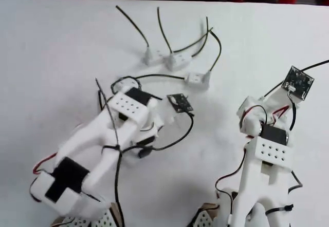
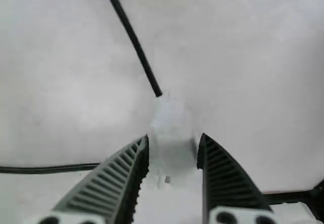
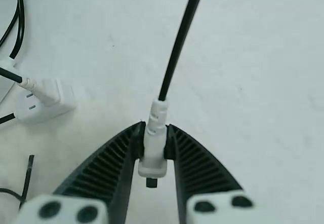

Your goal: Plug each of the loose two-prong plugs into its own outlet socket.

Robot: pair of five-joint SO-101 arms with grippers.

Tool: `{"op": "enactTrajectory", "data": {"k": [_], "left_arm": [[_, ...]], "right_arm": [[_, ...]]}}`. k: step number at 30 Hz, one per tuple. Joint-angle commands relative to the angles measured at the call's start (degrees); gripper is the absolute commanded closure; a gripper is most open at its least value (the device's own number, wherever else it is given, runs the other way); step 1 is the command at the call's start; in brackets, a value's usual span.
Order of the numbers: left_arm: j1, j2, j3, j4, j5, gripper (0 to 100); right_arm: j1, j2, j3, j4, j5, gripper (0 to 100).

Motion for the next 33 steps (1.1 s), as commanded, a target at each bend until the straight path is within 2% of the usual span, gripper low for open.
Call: {"op": "enactTrajectory", "data": {"k": [1,8,14,19,24,26,30,33], "left_arm": [[-0.75,5.14,0.09,-4.66,-0.79,83],[-0.92,12.09,-2.73,-6.68,-0.35,84],[1.71,12.09,-8.09,-8.18,-0.35,98],[6.2,12.18,-13.98,-8.18,1.85,97],[7.16,12.7,-17.41,-11.34,3.34,97],[6.29,13.05,-17.41,-12.57,3.52,93],[2.68,16.4,-18.11,-12.4,3.96,75],[-1.27,18.51,-19.96,-12.75,5.01,73]], "right_arm": [[0.48,-1.27,-0.44,-0.75,0.18,98.1],[0.48,-1.27,-0.44,-0.75,0.18,98.1],[0.48,-1.27,-0.44,-0.75,0.18,98.1],[0.48,-1.27,-0.44,-0.75,0.18,98.1],[0.48,-1.27,-0.44,-0.75,0.18,98.1],[0.48,-1.27,-0.44,-0.75,0.18,98.1],[0.48,-1.27,-0.44,-0.75,0.18,98.1],[0.48,-1.27,-0.44,-0.75,0.18,98.1]]}}
